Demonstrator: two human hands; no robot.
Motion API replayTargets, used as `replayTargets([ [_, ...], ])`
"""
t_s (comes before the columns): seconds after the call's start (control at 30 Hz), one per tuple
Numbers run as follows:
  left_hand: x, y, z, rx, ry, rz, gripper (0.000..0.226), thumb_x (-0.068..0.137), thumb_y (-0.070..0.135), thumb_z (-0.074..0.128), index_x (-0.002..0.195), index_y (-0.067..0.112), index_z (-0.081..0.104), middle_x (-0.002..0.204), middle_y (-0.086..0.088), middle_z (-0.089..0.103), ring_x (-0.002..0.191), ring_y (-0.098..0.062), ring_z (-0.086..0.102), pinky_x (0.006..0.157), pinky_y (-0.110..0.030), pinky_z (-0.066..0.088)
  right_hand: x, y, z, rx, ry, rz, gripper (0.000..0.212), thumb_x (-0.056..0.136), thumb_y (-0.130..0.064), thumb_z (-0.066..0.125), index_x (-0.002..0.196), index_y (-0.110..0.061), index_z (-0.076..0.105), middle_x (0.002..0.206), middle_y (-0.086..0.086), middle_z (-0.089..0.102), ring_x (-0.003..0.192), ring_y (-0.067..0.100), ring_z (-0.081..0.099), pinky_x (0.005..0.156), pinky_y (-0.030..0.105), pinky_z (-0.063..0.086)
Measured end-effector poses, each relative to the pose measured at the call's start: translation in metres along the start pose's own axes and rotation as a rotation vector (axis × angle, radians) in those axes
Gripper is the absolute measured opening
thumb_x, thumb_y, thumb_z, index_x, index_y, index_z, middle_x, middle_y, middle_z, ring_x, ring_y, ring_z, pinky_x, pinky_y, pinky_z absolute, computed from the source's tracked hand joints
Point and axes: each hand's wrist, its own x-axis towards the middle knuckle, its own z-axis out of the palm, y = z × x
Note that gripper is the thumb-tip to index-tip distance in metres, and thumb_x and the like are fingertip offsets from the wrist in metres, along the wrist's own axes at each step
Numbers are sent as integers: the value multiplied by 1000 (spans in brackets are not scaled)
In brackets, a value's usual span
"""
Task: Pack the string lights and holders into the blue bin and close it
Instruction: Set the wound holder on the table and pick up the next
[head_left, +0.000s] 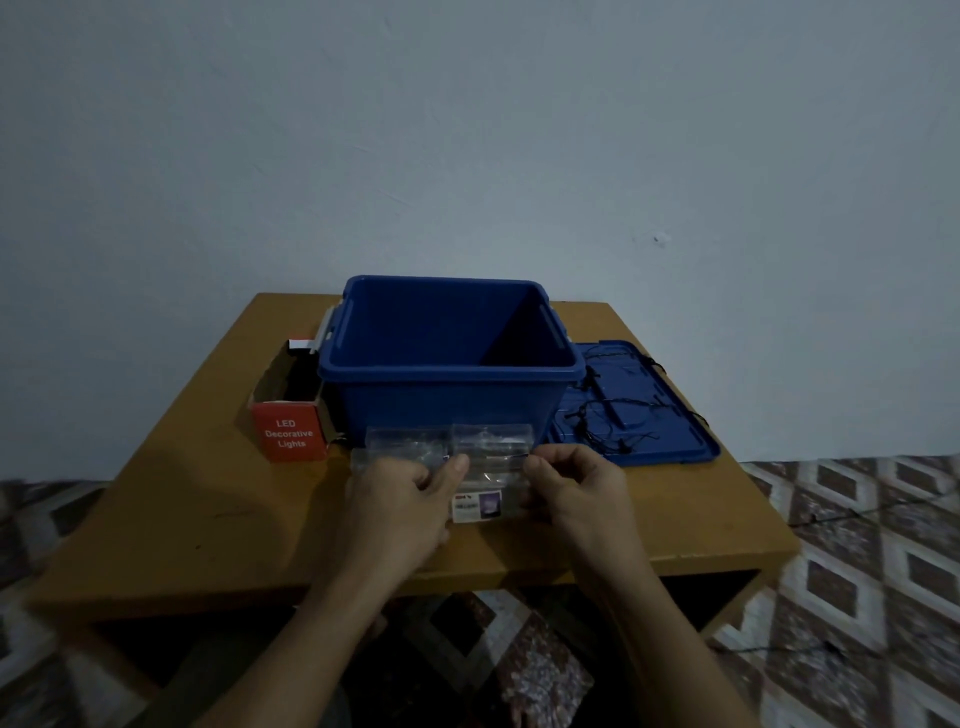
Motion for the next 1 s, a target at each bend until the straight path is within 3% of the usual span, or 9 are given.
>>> replayTargets([
  [0.1,4,2,4,0,-5,6,54,95,52,55,71,6,70,58,0,71,50,-6,68,65,-45,62,4,1,4,3,13,-50,3,96,-10,63,97,-10,65,86,5,69,68,10,67,63,24,57],
  [0.27,11,2,8,-90,-77,-43,45,100,44,50,82,8,70,70,-3,75,58,-12,72,68,-41,63,8,7,8,-21,71,-79,4,96,-13,63,100,-14,64,93,7,69,76,18,69,66,25,57],
  [0.4,13,3,7,-136,-114,-105,41,102,42,48,89,9,69,81,-2,75,57,-15,73,47,-24,51,10,10,11,-204,114,-136,3,97,-21,63,100,-22,62,94,-2,68,83,17,69,70,31,59],
  [0.53,12,5,8,-124,-72,-137,43,101,43,51,83,9,71,71,-2,76,46,-13,67,34,-18,37,13,5,9,-374,112,-158,3,97,-24,63,98,-23,61,91,-6,65,85,14,65,69,29,54],
  [0.6,10,8,7,-118,-70,-135,46,101,42,51,81,7,71,67,-3,75,41,-11,62,32,-15,34,13,0,7,-409,91,-149,2,98,-25,62,98,-24,60,89,-8,64,83,12,64,63,21,49],
  [0.67,8,10,4,-139,-86,-139,46,102,40,51,81,4,71,67,-6,75,39,-10,59,32,-14,33,12,-3,6,-451,76,-147,2,99,-26,61,99,-24,60,89,-10,62,79,3,59,53,9,39],
  [0.73,6,11,0,-151,-109,-141,46,102,41,51,83,3,70,68,-6,75,40,-10,59,33,-15,34,11,-4,5,-464,68,-167,0,99,-25,60,99,-25,60,90,-9,62,78,0,57,49,6,39],
  [0.87,4,13,-10,-124,-171,-141,54,102,49,46,85,5,72,69,-3,76,47,-12,62,43,-21,37,8,-7,7,-549,73,-245,4,99,-31,59,100,-30,55,91,-15,58,81,-2,54,56,8,36],
  [1.0,1,14,-30,-151,-191,-112,52,102,46,48,86,4,73,73,-3,77,50,-16,63,46,-26,36,2,-10,12,-657,178,-363,5,99,-31,57,101,-29,53,96,-9,55,86,5,52,66,17,37],
])
